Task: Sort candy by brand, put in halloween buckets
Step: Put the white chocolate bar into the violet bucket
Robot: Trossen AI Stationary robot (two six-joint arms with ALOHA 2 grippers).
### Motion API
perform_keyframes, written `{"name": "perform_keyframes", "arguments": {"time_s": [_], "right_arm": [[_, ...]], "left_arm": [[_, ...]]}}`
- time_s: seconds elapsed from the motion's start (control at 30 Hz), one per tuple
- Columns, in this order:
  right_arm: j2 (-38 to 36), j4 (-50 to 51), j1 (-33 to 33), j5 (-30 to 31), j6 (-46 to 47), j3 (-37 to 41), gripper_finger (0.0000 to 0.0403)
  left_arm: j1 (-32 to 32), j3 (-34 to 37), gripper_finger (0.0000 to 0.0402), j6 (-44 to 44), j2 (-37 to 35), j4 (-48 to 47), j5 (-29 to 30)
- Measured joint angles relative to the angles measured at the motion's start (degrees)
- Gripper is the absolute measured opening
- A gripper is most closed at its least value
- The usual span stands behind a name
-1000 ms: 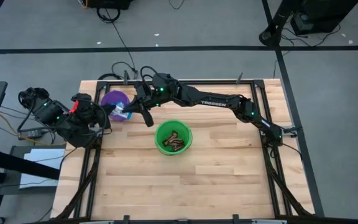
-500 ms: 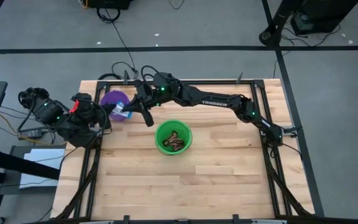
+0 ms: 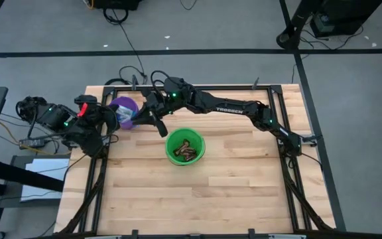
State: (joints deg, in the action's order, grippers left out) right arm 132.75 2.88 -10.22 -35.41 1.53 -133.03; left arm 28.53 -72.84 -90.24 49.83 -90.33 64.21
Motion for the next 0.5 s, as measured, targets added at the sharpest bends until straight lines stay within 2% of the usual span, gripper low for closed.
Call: {"name": "perform_keyframes", "arguments": {"time_s": [0.17,0.27,0.4,0.5], "right_arm": [[0.0,0.0,-0.1,-4.0,4.4,0.0,0.0088],[-1.3,0.0,0.0,-6.4,7.8,0.0,0.0088],[-6.8,-0.1,0.9,-6.9,6.9,0.1,0.0088],[-12.7,0.5,1.7,-7.3,4.5,0.0,0.0088]], "left_arm": [[-4.0,1.8,0.0,1.4,0.0,0.3,-0.8],[-7.2,4.9,0.0,1.5,0.0,0.2,-3.2],[-10.3,10.8,0.0,-1.4,0.0,0.3,-6.6],[-11.3,15.1,0.0,-4.0,-1.1,0.4,-7.0]]}}
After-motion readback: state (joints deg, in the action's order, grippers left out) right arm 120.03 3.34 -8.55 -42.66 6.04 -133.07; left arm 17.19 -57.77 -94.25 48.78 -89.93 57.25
